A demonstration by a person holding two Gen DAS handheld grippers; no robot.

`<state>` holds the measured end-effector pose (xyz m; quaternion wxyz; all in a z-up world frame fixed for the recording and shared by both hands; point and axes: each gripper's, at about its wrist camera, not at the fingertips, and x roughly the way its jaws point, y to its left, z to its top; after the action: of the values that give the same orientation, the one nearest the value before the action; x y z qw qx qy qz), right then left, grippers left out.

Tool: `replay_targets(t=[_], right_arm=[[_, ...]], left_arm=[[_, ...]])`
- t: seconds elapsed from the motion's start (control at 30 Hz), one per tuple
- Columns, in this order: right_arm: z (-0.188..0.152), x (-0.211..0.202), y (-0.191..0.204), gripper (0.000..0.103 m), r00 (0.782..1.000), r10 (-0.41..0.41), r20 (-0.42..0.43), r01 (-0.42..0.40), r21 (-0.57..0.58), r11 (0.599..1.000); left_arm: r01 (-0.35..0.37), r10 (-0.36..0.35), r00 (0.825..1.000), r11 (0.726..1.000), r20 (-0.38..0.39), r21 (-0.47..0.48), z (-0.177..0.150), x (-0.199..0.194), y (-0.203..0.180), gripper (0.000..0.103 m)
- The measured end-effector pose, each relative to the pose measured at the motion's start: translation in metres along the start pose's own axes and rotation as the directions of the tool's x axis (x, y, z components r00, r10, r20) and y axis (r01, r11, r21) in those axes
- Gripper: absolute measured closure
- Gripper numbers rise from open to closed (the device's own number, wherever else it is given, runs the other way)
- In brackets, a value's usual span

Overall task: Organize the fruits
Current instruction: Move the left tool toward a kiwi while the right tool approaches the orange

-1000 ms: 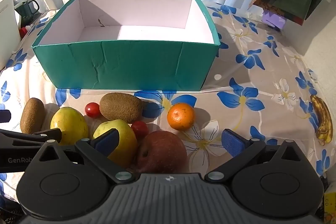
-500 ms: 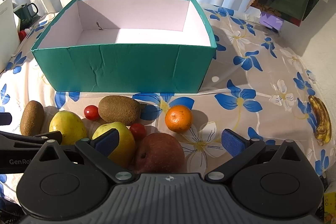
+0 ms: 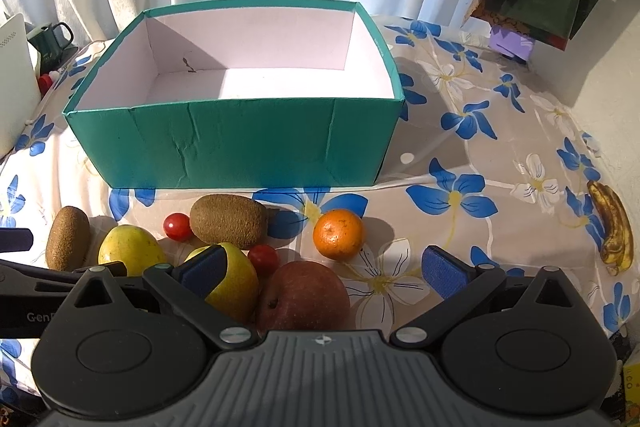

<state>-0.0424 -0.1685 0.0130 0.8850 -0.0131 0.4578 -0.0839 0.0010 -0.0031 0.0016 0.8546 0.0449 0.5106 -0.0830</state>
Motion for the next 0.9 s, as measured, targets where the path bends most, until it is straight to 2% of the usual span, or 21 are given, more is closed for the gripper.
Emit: replay_targets(t=[0.13,0.2,0.3,0.4,0.57,0.67,0.77,0.9], right_arm=[[0.001,-0.006,-0.006,0.0,0.999,0.012,0.033,-0.013,0.024,1.0],[0.0,-0.009,-0.008,0.0,0.999,0.021,0.047,-0.023,0.032,0.999],[-0.001,-0.01,-0.011,0.0,0.998,0.026,0.058,-0.029,0.045,0.999],[-0.002,-0.009,-0.015,0.0,0.998,0.025,0.061,-0.028,0.053,0.998],[-0.003,-0.004,-0.018,0.0,0.999,0.018,0.043,-0.021,0.063,0.998],[-0.003,-0.001,-0.017,0.0,0.999,0.021,0.033,-0.023,0.062,0.998],[-0.003,0.002,-0.018,0.0,0.999,0.022,0.024,-0.023,0.062,0.998],[-0.002,0.006,-0.022,0.0,1.0,0.012,0.011,-0.012,0.076,0.997]], left_arm=[[0.119,-0.113,0.99,0.99,0.09,-0.072,-0.001,-0.01,0.021,0.0],[0.131,-0.119,0.983,0.988,0.138,-0.077,-0.001,-0.014,0.029,0.0],[0.104,-0.088,0.974,0.992,0.209,-0.065,-0.006,-0.016,0.043,0.0],[0.137,-0.122,0.977,0.987,0.173,-0.078,-0.008,-0.005,0.058,0.0],[0.168,-0.151,0.983,0.97,0.106,-0.175,-0.01,0.014,0.082,0.0],[0.148,-0.137,0.988,0.971,0.071,-0.185,-0.007,0.027,0.085,0.0],[0.166,-0.158,0.986,0.966,0.055,-0.198,-0.004,0.034,0.088,0.0],[0.174,-0.17,0.985,0.971,0.04,-0.166,-0.001,0.039,0.086,0.0]])
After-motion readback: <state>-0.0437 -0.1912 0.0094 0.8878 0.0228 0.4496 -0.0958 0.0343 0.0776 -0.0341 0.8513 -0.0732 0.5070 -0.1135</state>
